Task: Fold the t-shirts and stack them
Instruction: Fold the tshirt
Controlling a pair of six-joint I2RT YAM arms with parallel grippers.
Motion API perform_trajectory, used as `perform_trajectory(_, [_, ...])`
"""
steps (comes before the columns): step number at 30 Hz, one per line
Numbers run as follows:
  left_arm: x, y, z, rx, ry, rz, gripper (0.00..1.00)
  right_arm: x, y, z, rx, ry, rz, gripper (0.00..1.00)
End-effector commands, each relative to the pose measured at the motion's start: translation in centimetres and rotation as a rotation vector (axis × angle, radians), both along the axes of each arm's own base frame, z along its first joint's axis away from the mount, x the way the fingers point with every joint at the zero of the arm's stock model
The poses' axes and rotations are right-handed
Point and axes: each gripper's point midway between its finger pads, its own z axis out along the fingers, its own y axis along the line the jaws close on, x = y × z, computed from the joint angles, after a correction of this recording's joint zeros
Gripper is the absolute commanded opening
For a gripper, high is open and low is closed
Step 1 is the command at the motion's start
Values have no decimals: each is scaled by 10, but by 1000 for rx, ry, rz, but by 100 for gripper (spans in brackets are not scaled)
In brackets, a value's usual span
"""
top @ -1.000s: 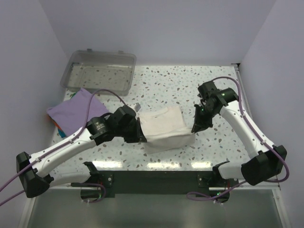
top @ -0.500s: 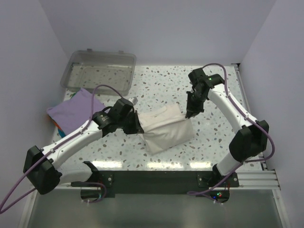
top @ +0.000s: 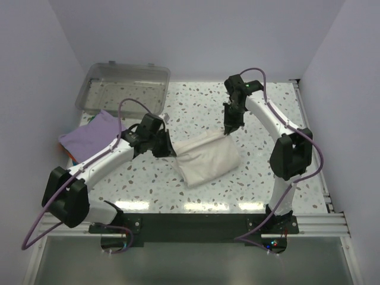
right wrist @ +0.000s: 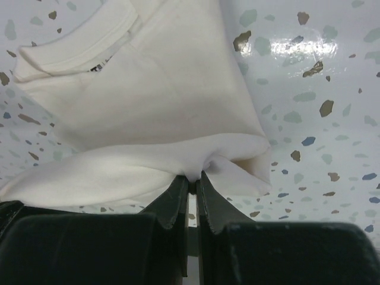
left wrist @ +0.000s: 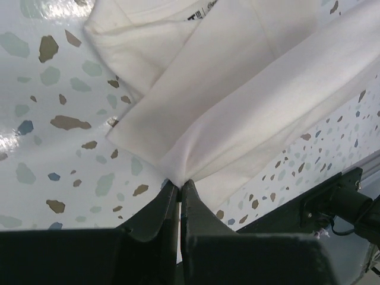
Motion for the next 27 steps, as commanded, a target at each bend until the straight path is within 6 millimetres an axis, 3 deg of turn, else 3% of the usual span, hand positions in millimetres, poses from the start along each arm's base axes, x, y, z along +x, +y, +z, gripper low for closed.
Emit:
perform_trajectory(1, [24,3,6,-4,-53,-27,0,28,-6,7,-48,-90,10,0])
perform_trajectory(10, [59,14,-12,4,-36,-22,0,52,-5,-19,-85,-60,25,0])
perform_trajectory(24, [106,19,-41,39,-5,-1,0,80,-4,-37,-101,-47,28,0])
perform_trajectory(25, [111,19,-44,43,-3,6,2,81,-4,-39,-103,-43,29,0])
perform_trajectory(27, [121,21,-45,49,-12,30,23,88,-4,-44,-108,-44,34,0])
